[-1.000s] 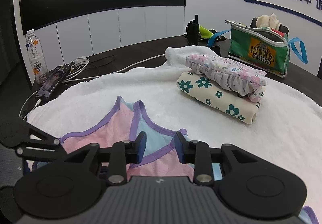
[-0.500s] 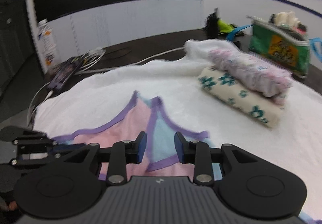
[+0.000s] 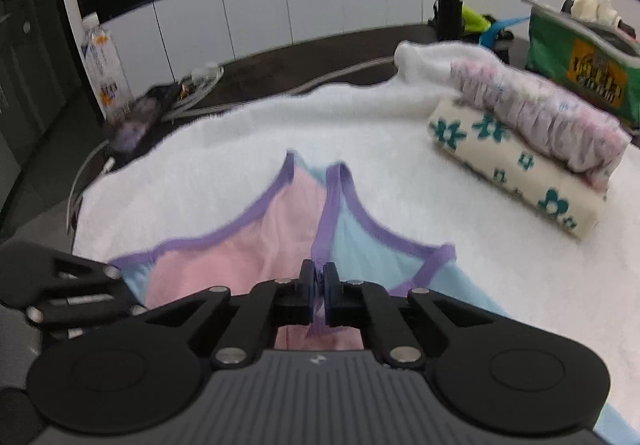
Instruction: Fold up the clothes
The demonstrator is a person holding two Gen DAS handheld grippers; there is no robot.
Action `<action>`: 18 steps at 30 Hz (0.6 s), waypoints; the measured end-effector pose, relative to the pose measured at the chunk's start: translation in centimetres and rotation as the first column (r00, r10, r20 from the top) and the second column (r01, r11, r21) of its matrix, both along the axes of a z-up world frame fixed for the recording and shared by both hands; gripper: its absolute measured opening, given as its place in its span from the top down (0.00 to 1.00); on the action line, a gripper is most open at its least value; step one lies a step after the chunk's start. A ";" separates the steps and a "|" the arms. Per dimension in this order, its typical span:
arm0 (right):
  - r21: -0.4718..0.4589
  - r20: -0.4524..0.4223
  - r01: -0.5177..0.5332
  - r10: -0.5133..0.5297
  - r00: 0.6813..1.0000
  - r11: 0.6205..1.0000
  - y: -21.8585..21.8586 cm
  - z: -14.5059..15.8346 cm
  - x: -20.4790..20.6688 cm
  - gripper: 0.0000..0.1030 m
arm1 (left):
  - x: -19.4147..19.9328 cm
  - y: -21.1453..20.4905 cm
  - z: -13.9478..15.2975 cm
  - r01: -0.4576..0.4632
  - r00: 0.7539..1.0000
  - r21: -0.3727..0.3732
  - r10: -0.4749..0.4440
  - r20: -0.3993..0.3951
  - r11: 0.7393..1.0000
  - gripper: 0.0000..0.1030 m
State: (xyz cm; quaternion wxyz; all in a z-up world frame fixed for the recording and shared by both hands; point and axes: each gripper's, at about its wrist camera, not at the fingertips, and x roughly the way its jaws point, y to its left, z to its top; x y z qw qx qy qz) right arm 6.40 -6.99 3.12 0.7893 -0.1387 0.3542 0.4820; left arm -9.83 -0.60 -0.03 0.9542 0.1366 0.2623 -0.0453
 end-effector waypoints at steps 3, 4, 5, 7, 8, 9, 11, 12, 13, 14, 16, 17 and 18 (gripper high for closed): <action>-0.002 0.001 0.007 -0.007 1.000 1.000 0.1 0.2 0.1 0.96 | 0.7 -0.2 0.0 -0.007 1.000 0.012 0.007 0.003 1.000 0.81; -0.004 -0.002 0.008 -0.008 1.000 1.000 0.2 0.2 0.2 0.96 | 0.9 -0.1 -0.1 -0.018 1.000 0.000 0.018 -0.001 1.000 0.94; -0.004 -0.004 0.010 -0.010 1.000 1.000 0.3 0.1 0.2 0.96 | 1.1 0.1 -0.1 -0.026 1.000 -0.017 0.026 -0.004 1.000 0.99; 0.000 -0.006 0.015 -0.015 1.000 1.000 0.3 0.0 0.3 0.96 | 1.1 0.8 0.0 -0.056 0.998 -0.061 0.056 -0.001 0.997 0.99; 0.002 -0.007 0.018 -0.018 1.000 1.000 0.3 -0.1 0.4 0.96 | 0.9 1.3 0.2 -0.075 0.997 -0.087 0.075 0.004 0.993 0.99; 0.004 -0.008 0.020 -0.020 1.000 1.000 0.3 -0.2 0.4 0.96 | 0.6 1.8 0.3 -0.099 0.995 -0.123 0.101 0.010 0.987 0.99; 0.011 -0.007 0.022 -0.022 1.000 1.000 0.2 -0.1 0.4 0.96 | -0.3 2.8 0.5 -0.159 0.986 -0.210 0.167 0.023 0.965 0.99; 0.017 -0.007 0.022 -0.021 1.000 1.000 0.2 0.0 0.4 0.96 | -0.7 3.3 0.5 -0.193 0.978 -0.258 0.206 0.026 0.947 0.99; 0.023 -0.006 0.022 -0.022 1.000 0.999 0.2 0.1 0.5 0.96 | -1.2 3.9 0.4 -0.228 0.969 -0.306 0.247 0.024 0.924 0.99; 0.029 -0.006 0.024 -0.024 1.000 0.999 0.2 0.2 0.5 0.96 | -1.7 4.4 0.2 -0.256 0.960 -0.353 0.281 0.019 0.900 0.99; 0.043 -0.014 0.029 -0.029 0.999 0.999 0.5 0.3 0.6 0.96 | -2.3 5.6 -0.2 -0.299 0.941 -0.442 0.337 0.008 0.845 0.99; 0.049 -0.021 0.031 -0.030 0.999 0.998 0.7 0.3 0.6 0.96 | -2.7 6.0 -0.5 -0.315 0.934 -0.475 0.358 0.001 0.822 0.99; 0.060 -0.028 0.034 -0.032 0.999 0.998 0.7 0.3 0.7 0.96 | -2.9 6.2 -0.6 -0.327 0.927 -0.498 0.374 -0.004 0.803 0.99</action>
